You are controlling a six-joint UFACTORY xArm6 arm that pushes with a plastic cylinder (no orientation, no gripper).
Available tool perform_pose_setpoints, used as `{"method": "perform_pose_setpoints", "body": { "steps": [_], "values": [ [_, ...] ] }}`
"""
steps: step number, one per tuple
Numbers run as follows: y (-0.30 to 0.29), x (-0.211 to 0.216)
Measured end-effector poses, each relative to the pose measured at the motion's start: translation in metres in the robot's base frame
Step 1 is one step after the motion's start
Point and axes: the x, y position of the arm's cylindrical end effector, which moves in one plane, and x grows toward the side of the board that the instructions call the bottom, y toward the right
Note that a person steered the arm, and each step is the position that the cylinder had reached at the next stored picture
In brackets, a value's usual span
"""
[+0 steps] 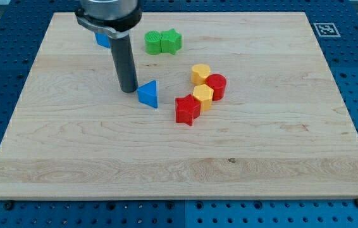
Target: Move the blue triangle diagonally to the yellow heart
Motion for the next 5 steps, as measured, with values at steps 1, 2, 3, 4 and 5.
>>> {"method": "perform_pose_setpoints", "body": {
  "steps": [1, 2, 3, 4, 5],
  "values": [
    [0.006, 0.014],
    [0.009, 0.024],
    [0.002, 0.008],
    [-0.035, -0.043],
    [-0.080, -0.106]
  ]
}}
